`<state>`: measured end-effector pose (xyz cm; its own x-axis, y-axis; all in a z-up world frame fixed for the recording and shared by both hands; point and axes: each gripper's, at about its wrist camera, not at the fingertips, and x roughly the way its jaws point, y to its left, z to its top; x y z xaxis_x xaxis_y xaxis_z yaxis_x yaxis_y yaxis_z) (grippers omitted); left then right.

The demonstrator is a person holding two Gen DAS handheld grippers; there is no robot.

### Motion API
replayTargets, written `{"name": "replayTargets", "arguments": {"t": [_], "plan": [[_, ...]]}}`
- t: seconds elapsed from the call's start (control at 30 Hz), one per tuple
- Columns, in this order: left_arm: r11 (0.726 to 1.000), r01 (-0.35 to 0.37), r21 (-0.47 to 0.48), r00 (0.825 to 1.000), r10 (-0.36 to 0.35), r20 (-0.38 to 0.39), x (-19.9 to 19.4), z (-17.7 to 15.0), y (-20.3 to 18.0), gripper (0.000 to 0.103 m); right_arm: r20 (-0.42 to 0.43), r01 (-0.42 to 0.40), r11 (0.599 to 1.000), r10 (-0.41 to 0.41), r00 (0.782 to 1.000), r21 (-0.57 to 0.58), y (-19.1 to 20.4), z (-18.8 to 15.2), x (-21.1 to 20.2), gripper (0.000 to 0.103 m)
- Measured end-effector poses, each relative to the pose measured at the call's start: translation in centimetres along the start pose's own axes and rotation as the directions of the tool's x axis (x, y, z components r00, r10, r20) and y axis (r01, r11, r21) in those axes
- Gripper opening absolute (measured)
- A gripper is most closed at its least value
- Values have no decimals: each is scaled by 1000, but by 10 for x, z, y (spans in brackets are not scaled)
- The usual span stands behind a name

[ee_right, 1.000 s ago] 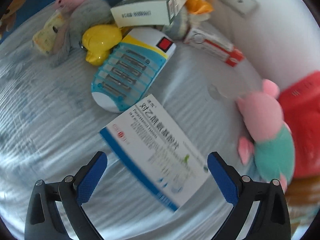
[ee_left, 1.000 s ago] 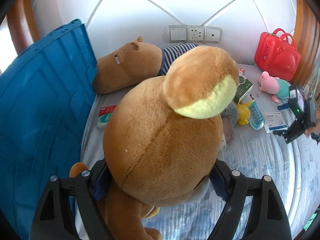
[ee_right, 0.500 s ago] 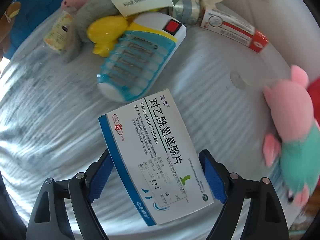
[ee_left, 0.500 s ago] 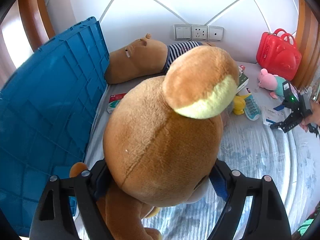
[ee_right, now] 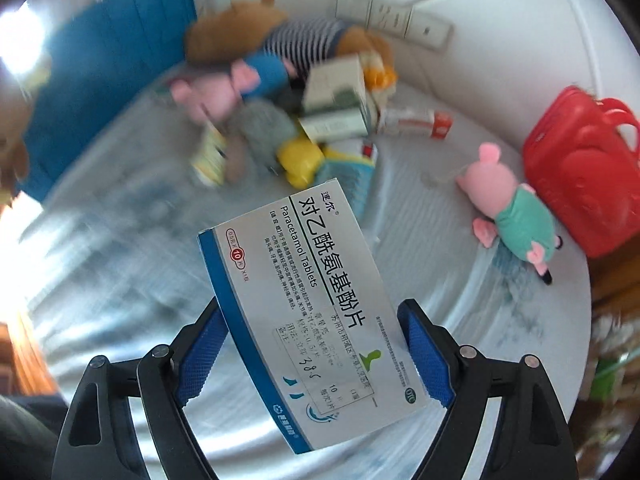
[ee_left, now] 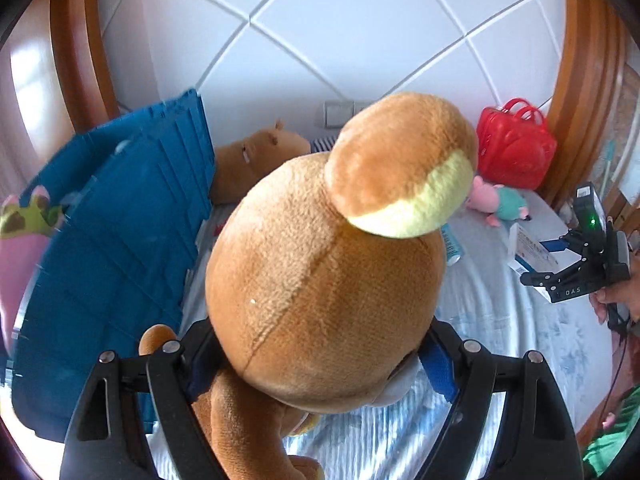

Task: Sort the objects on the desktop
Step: 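Carry the bear and paracetamol box into the blue crate and release both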

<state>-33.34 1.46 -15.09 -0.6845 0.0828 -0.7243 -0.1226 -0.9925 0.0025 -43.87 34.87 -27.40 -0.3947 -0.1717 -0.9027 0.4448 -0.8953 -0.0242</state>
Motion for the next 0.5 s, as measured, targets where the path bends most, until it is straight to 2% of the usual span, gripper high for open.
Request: {"name": "replayTargets", "arguments": {"t": [0.23, 0.37, 0.5], "plan": [[999, 36, 26, 993, -39, 113, -74, 24, 39, 83, 158, 1, 1000, -6, 987, 27, 89, 47, -89, 85], [999, 43, 23, 983, -47, 176, -107, 37, 83, 83, 241, 19, 1000, -18, 970, -1, 144, 88, -136, 85], [999, 19, 26, 976, -24, 216, -133, 52, 139, 83, 292, 14, 1000, -9, 956, -13, 199, 134, -160, 85]]}}
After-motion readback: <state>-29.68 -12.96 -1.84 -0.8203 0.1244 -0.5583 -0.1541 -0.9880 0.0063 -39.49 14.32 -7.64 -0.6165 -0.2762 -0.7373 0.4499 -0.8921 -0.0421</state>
